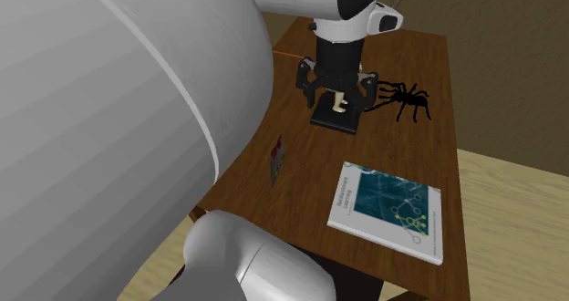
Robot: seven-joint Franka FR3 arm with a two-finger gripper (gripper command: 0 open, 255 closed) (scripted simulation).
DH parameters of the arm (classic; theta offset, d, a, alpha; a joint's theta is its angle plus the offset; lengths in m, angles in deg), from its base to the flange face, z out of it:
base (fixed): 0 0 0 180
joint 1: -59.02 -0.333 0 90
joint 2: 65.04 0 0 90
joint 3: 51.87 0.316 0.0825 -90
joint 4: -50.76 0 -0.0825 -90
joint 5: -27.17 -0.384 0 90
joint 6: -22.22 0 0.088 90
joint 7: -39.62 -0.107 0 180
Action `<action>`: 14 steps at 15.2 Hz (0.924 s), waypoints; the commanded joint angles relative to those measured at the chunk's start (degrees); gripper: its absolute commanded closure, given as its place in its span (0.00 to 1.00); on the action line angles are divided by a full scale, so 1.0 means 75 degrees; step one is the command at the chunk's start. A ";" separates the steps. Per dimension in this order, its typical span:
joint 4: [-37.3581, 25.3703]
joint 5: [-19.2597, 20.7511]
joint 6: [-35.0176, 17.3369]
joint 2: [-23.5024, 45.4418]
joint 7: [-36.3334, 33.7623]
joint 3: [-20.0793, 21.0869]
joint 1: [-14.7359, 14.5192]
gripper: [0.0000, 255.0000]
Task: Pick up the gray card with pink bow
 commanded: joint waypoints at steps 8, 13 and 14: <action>0.0883 -0.2007 0.0041 0.0641 -0.4557 0.0736 0.1143 0.00; 0.1806 -0.3836 -0.0642 0.0920 -0.7628 0.1225 0.1705 0.00; 0.1831 -0.3888 -0.0665 0.0925 -0.7698 0.1244 0.1721 0.00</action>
